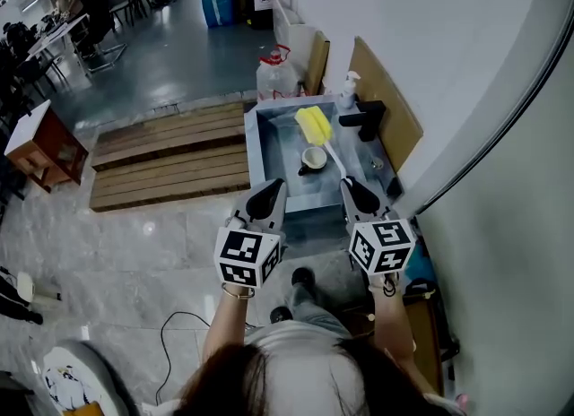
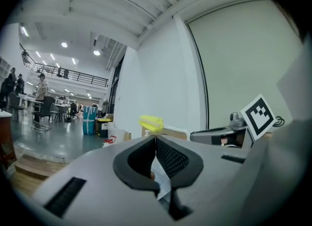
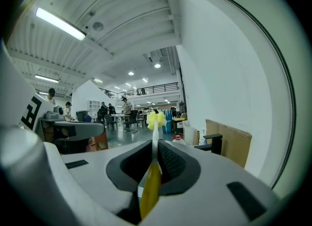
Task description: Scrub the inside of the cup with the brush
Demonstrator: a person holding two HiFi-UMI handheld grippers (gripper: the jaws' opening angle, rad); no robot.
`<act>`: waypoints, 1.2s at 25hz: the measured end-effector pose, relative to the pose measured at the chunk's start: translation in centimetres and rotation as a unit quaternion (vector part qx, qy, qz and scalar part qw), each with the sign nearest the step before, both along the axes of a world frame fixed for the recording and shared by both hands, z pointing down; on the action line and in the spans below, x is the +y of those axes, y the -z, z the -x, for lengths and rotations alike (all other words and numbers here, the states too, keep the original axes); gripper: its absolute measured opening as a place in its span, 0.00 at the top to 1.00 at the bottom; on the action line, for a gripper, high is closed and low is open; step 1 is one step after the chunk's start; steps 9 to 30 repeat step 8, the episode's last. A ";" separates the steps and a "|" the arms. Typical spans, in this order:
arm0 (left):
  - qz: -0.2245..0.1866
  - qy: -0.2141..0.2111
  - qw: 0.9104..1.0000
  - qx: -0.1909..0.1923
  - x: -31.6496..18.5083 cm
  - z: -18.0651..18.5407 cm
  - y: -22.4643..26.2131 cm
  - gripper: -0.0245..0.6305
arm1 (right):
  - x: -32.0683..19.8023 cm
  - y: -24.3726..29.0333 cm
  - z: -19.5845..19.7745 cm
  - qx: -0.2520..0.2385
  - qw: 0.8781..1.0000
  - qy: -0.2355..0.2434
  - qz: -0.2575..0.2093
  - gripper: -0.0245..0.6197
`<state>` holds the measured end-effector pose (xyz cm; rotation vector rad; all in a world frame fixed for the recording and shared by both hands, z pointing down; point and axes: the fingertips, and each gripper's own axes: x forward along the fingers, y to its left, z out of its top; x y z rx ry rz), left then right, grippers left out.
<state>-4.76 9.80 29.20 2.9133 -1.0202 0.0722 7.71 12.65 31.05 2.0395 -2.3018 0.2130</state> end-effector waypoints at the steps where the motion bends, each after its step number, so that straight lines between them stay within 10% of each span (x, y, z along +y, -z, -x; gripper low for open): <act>1: 0.000 -0.001 1.000 0.000 0.1 -0.1 0.0 0.95 | 0.1 0.0 -0.1 0.000 1.000 -0.001 0.001 0.88; 30: 0.006 -0.006 1.000 0.008 0.3 -0.3 0.2 0.95 | 0.1 0.4 0.1 0.000 1.000 -0.001 -0.002 0.88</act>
